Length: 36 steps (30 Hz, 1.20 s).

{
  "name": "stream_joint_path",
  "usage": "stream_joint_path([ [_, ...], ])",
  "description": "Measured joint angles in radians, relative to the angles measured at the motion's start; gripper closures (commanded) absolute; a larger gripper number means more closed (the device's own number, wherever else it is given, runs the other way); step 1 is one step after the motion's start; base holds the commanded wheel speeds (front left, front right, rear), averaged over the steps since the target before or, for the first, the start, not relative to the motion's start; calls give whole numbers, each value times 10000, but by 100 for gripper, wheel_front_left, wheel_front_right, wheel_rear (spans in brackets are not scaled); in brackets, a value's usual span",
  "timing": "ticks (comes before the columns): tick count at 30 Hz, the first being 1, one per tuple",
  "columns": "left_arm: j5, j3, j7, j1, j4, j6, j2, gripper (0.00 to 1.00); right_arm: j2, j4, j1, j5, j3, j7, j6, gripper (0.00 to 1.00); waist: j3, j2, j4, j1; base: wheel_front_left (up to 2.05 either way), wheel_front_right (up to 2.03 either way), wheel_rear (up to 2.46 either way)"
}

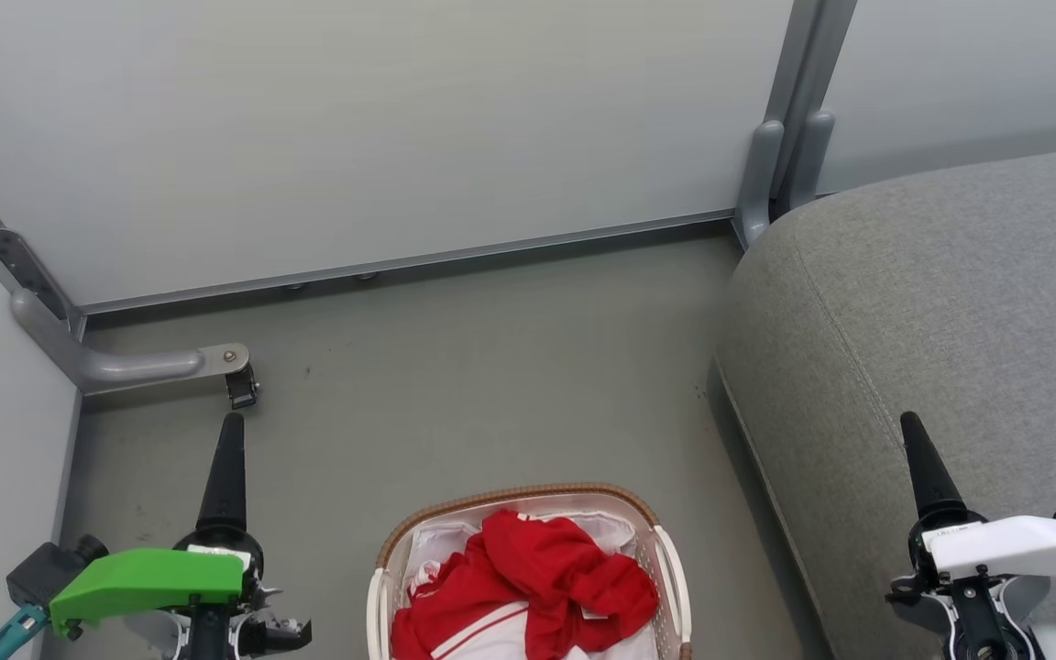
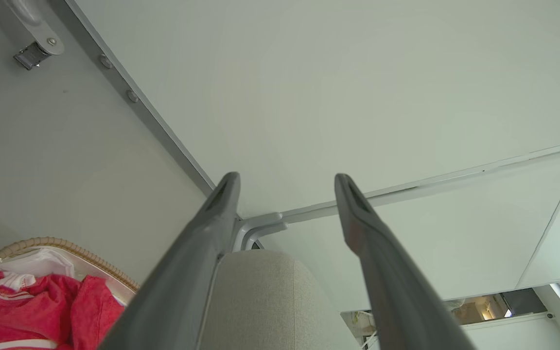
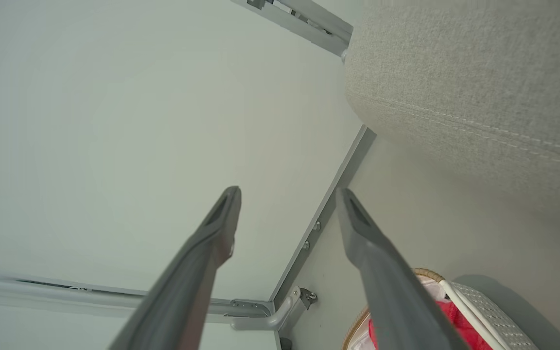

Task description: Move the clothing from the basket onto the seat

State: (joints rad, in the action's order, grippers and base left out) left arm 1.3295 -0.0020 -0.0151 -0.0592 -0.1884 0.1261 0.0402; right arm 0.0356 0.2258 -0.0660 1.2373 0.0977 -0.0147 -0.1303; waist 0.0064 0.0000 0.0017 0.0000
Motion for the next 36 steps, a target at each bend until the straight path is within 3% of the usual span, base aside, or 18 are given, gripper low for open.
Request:
stream_joint_path([
  [10,-2606,-92,-374,81,357,-33,8,0,21,-493,120,-2065,-305,-355,-2,0,15,0,12,0,0,0,0],
  [21,-4719,-196,-725,275,430,-293,15,0,36,-589,166,-4330,-706,-708,-2,0,0,0,-5,0,0,0,0],
  [36,-6821,-485,-1162,446,-88,-401,23,0,58,-384,255,-6518,-1104,-1152,-2,0,-19,0,3,0,0,0,0],
])
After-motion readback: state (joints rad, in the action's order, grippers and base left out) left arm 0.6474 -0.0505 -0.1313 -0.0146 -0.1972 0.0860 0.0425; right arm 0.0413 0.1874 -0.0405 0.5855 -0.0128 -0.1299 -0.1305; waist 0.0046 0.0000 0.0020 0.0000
